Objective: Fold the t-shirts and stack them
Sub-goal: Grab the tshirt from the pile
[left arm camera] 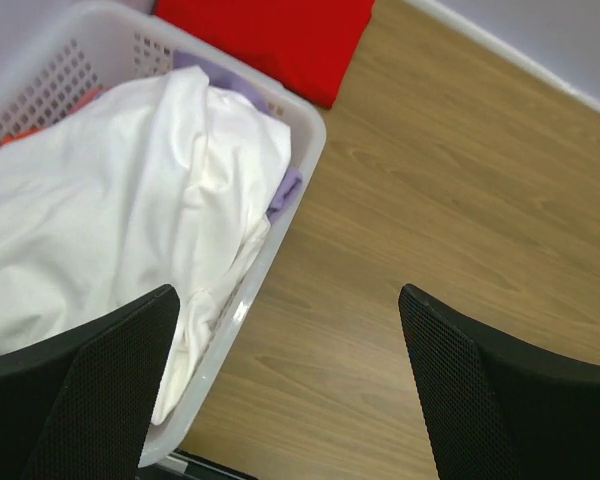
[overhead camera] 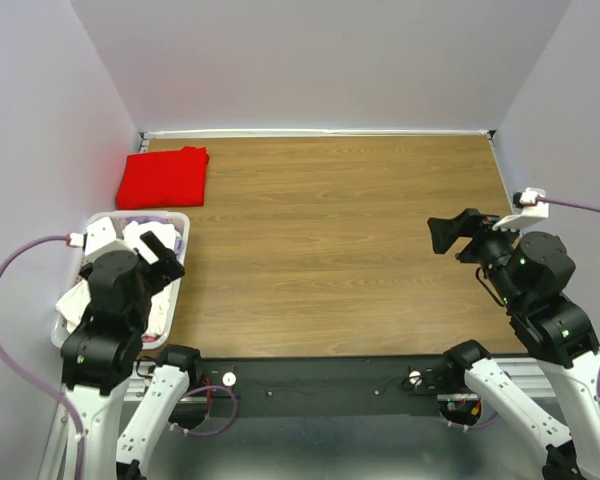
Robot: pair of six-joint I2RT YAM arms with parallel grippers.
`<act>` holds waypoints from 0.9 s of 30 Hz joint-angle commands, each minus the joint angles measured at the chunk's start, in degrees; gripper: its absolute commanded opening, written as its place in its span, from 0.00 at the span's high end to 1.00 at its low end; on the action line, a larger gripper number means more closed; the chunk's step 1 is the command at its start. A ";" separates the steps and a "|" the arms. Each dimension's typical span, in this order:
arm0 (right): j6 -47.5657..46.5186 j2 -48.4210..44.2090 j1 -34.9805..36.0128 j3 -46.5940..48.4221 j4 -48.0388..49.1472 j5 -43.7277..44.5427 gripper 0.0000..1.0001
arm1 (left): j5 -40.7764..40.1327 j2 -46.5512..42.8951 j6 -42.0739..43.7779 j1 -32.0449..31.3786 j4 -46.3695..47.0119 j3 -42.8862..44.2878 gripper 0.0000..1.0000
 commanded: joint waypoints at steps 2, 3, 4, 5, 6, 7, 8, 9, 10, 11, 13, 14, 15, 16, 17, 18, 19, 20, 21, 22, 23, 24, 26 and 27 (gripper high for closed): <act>-0.75 3.09 -0.09 -0.20 -0.75 -6.48 0.00 | -2.97 6.11 -5.70 -0.22 -3.23 -4.04 0.02; -0.93 3.88 -0.09 -0.81 -0.58 -7.01 0.00 | -3.40 6.82 -6.31 -0.22 -3.31 -4.83 0.02; -1.02 4.15 -0.09 -1.08 -0.31 -7.54 0.00 | -3.75 8.31 -6.67 -0.22 -3.49 -6.15 0.02; -0.93 4.33 -0.09 -1.61 -0.14 -9.11 0.00 | -4.02 9.02 -7.02 -0.13 -3.67 -6.51 0.02; -0.84 4.42 -0.18 -2.22 0.47 -10.00 0.00 | -4.37 9.81 -7.37 -0.13 -3.75 -6.86 0.02; -0.32 3.81 0.00 -3.79 0.83 -11.92 0.00 | -4.72 11.47 -8.07 -0.22 -3.49 -7.56 0.02; 0.12 3.37 -0.09 -4.77 1.44 -12.72 0.00 | -5.16 12.53 -8.51 -0.22 -3.23 -7.74 0.03; 1.34 2.84 0.17 -5.56 1.62 -12.82 0.00 | -5.25 13.67 -9.04 -0.22 -2.53 -7.83 0.04; 2.05 2.23 0.26 -6.44 1.71 -14.47 0.00 | -5.51 14.64 -9.57 -0.22 -2.00 -7.83 0.04; 2.49 1.35 0.52 -7.75 1.71 -15.71 0.00 | -6.12 16.65 -10.44 -0.13 -1.56 -7.92 0.04; 3.11 0.47 0.79 -8.73 1.71 -16.85 0.00 | -9.19 19.55 -10.45 0.05 0.10 -8.70 0.04; 3.20 -0.32 1.14 -9.51 1.80 -17.64 0.00 | -11.73 20.70 -9.84 1.09 0.98 -8.97 0.04; 3.03 -0.59 1.49 -9.70 1.71 -17.56 0.00 | -12.45 21.76 -9.40 1.71 1.51 -8.97 0.04; 3.02 -0.77 1.84 -9.87 1.71 -17.56 0.00 | -12.89 23.86 -8.87 2.41 2.30 -8.97 0.04; 2.94 -0.77 2.19 -9.96 1.62 -16.87 0.00 | -13.24 24.75 -8.52 3.29 3.09 -9.15 0.04; 2.59 -0.77 2.37 -9.96 1.62 -16.43 0.00 | -14.29 25.54 -7.30 4.26 4.14 -9.41 0.04; 2.06 -0.68 2.54 -9.79 1.62 -15.99 0.00 | -14.48 27.03 -6.16 6.96 6.24 -9.58 0.04; 1.71 -0.77 2.89 -9.70 1.62 -15.02 0.00 | -14.13 28.00 -4.75 8.90 6.96 -9.50 0.04; 1.53 -0.68 3.07 -9.61 1.62 -14.67 0.00 | -11.95 28.97 -1.95 11.36 7.84 -9.15 0.04; 1.01 -0.42 3.34 -9.44 1.62 -14.31 0.00 | -11.41 30.72 -1.23 14.08 8.89 -8.28 0.04; 0.92 -0.42 3.42 -9.52 1.62 -13.79 0.00 | -11.58 31.52 -1.05 14.46 8.90 -7.75 0.04; 1.00 -0.33 3.51 -9.61 1.71 -13.61 0.00 | -12.01 32.13 -1.05 14.72 8.90 -7.13 0.04; 1.35 -0.33 3.51 -10.22 1.80 -13.43 0.00 | -11.84 33.63 -0.08 15.51 9.77 -6.16 0.04; 1.44 -0.07 3.51 -10.40 1.89 -13.43 0.00 | -11.67 34.24 0.36 15.86 9.78 -5.90 0.04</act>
